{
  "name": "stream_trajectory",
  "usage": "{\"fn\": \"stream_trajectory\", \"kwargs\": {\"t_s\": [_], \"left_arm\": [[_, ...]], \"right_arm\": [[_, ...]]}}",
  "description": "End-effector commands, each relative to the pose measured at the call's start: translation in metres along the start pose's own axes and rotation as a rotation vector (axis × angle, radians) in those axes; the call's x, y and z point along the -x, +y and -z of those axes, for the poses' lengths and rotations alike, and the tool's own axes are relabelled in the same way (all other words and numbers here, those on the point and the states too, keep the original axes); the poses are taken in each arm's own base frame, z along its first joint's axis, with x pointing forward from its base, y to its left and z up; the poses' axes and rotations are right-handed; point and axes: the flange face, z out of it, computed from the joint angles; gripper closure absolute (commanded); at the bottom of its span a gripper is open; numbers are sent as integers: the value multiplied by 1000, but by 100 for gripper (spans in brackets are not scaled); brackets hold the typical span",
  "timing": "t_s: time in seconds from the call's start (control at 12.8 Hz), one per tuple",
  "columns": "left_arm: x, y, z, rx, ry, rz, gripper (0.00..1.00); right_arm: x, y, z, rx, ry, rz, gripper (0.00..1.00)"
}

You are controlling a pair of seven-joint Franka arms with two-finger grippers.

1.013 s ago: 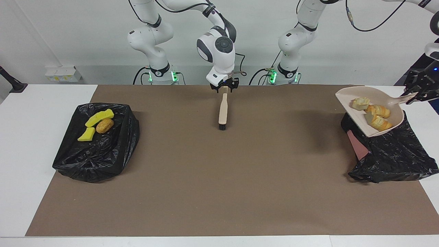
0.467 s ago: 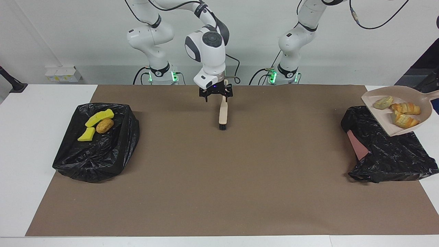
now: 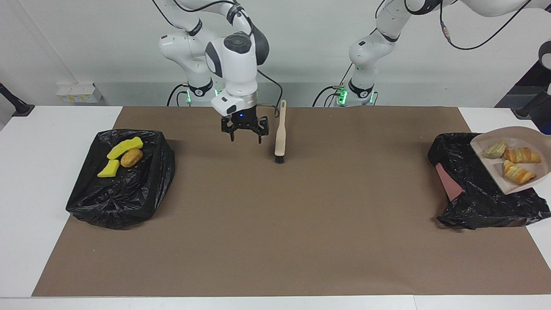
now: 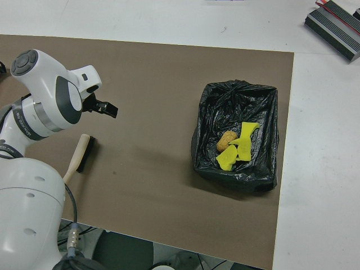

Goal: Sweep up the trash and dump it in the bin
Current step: 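Tip the dustpan over the bag while the right gripper sets down the brush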

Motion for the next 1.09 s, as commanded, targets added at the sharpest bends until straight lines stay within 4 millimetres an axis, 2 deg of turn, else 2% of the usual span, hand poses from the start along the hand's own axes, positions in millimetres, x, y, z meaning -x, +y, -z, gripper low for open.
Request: {"fn": "stream_trajectory", "kwargs": {"t_s": [0.0, 0.16, 0.31, 0.55, 0.62, 0.78, 0.93, 1.01], "left_arm": [[-23, -6, 20, 7, -103, 1, 100], [-26, -4, 22, 26, -206, -8, 100], [-26, -2, 32, 41, -309, -45, 100], [-13, -1, 36, 32, -362, -43, 100], [-10, 0, 42, 23, -355, -32, 100], [-16, -4, 58, -4, -346, -28, 100], [-30, -8, 84, -29, -286, -3, 100], [-35, -6, 87, -16, -241, 18, 100]], "right_arm": [[-37, 56, 32, 31, 14, 39, 0], [-55, 98, 56, 41, -4, 63, 0], [-63, 133, 90, 48, -26, 50, 0], [-62, 173, 134, 53, -50, 72, 0], [-63, 188, 148, 54, -60, 67, 0], [-62, 218, 188, 56, -69, 39, 0], [-57, 221, 217, 25, -63, 47, 0], [-50, 223, 226, 21, -62, 46, 0]]}}
